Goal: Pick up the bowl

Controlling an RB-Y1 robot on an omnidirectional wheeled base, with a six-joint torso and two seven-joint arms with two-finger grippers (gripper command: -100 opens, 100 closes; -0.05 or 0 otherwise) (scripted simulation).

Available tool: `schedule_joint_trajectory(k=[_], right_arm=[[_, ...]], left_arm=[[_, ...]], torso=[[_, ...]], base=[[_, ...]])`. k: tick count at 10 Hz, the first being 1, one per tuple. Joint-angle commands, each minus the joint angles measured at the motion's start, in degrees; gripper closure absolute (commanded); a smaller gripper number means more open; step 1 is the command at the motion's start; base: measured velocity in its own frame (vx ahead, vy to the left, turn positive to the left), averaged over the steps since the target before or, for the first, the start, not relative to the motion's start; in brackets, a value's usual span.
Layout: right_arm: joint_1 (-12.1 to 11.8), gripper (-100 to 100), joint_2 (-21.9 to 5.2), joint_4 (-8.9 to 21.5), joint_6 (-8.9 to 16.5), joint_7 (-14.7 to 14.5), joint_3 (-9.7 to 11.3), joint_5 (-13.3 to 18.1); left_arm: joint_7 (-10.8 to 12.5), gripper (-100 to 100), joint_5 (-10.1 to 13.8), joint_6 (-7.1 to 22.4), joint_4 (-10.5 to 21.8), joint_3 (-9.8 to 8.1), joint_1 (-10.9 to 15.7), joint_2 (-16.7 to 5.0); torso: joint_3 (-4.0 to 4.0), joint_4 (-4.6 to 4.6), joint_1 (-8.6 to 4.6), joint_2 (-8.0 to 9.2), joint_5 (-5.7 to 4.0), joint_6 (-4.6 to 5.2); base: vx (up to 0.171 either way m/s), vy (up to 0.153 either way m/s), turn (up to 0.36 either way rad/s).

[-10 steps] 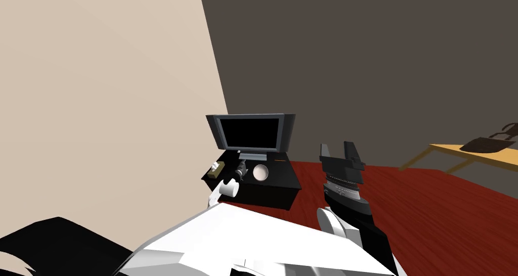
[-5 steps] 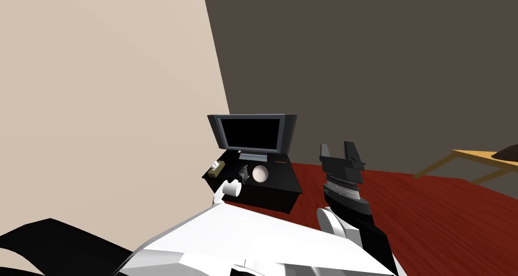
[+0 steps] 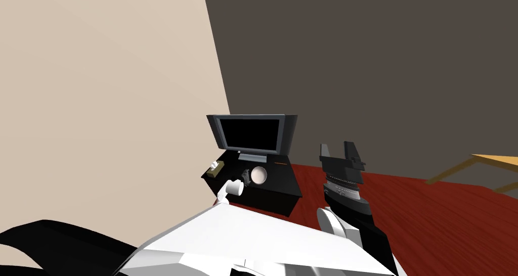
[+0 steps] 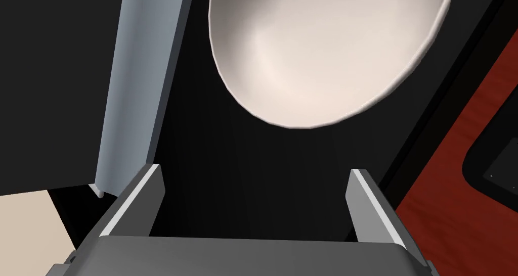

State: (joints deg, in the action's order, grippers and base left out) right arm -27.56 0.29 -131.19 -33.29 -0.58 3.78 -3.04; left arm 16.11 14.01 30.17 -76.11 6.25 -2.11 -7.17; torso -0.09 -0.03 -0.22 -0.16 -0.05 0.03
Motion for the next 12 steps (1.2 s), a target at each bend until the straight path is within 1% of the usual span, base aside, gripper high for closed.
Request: schedule_joint_trajectory(k=[1,2,3,4,7,9,10,11,12], right_arm=[[0.0,0,0.0,0.0,0.0,0.0,0.0,0.0],[0.0,0,0.0,0.0,0.0,0.0,0.0,0.0],[0.0,0,0.0,0.0,0.0,0.0,0.0,0.0],[0.0,0,0.0,0.0,0.0,0.0,0.0,0.0],[0.0,0,0.0,0.0,0.0,0.0,0.0,0.0],[0.0,0,0.0,0.0,0.0,0.0,0.0,0.0],[0.0,0,0.0,0.0,0.0,0.0,0.0,0.0],[0.0,0,0.0,0.0,0.0,0.0,0.0,0.0],[0.0,0,0.0,0.0,0.0,0.0,0.0,0.0]], left_arm=[[0.4,-100,0.1,2.9,2.0,0.16,1.1,0.9],[0.4,-100,0.1,3.3,2.0,0.16,1.1,0.9],[0.6,-100,0.1,5.1,3.4,0.25,1.8,1.6],[0.6,-100,0.1,5.1,3.4,0.25,1.8,1.6],[1.1,-100,0.1,9.6,6.7,0.49,3.4,3.8],[1.4,-100,0.0,11.6,8.4,0.60,4.0,5.2],[1.4,-100,0.0,12.4,9.0,0.64,4.2,5.9],[1.6,-100,-0.3,12.0,8.3,0.62,4.0,5.6],[1.6,0,-0.2,12.2,8.4,0.62,4.0,5.7]], torso=[[0.00,0.00,0.00,0.00,0.00,0.00],[-0.03,-0.01,-0.06,-0.05,-0.01,0.00],[-0.01,-0.01,0.01,-0.01,-0.01,0.00],[0.02,0.00,0.04,0.04,0.01,0.00],[-0.02,-0.01,0.01,-0.03,0.00,0.00],[-0.04,-0.02,-0.06,-0.07,-0.02,0.00],[-0.02,-0.01,-0.03,-0.02,-0.02,0.00],[0.01,0.00,0.02,0.02,-0.01,0.00],[0.05,0.02,0.13,0.09,0.01,0.00]], base=[[0.061,-0.071,0.085],[0.042,-0.054,0.027],[0.030,-0.043,0.029],[0.025,-0.035,0.022],[0.054,-0.053,0.048],[0.053,-0.066,0.031],[0.033,-0.051,0.022],[0.014,-0.022,0.005],[0.000,0.000,0.000]])
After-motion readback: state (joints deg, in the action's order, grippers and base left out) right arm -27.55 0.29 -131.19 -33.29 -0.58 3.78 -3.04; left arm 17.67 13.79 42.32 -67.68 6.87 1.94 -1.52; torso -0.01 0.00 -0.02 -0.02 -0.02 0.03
